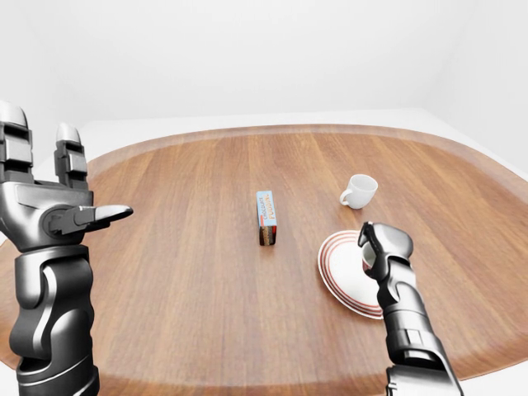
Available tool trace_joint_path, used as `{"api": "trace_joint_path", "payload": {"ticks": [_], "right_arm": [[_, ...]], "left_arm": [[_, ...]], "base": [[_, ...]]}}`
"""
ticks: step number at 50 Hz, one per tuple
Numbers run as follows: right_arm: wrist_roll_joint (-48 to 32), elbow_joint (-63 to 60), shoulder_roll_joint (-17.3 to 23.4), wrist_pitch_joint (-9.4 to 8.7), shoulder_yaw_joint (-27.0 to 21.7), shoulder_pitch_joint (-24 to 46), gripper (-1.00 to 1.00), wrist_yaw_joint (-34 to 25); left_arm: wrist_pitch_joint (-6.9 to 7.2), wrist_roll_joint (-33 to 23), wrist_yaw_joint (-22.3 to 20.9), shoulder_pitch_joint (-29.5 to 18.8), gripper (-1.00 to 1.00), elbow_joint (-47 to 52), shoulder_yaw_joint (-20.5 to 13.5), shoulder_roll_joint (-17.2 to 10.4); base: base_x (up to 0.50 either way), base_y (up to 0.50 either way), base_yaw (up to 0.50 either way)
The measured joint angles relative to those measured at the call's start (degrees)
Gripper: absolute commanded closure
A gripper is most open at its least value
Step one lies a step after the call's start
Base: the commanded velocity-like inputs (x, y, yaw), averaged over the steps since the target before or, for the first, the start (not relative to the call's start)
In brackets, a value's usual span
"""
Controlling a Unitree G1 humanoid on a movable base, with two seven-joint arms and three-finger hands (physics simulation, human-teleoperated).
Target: Pick up the red mug and put it on the plate
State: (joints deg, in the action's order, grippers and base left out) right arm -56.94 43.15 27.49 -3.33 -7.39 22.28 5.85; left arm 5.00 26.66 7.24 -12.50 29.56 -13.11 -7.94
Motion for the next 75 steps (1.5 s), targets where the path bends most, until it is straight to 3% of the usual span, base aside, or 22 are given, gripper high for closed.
{"api": "trace_joint_path", "payload": {"ticks": [25, 75], "right_arm": [[1.3, 0.47, 0.22, -0.13, 0.01, 1.04, 1.0, 0.28], [4.85, 17.7, -1.38, 3.89, 4.75, 7.53, 1.0, 9.37]], "left_arm": [[0.0, 0.02, -0.06, -0.15, -1.0, -0.29, -0.13, -0.13], [0.0, 0.38, 0.05, -0.48, -1.0, -0.71, -0.54, -0.55]], "base": [[0.0, 0.0, 0.0], [0.0, 0.0, 0.0]]}}
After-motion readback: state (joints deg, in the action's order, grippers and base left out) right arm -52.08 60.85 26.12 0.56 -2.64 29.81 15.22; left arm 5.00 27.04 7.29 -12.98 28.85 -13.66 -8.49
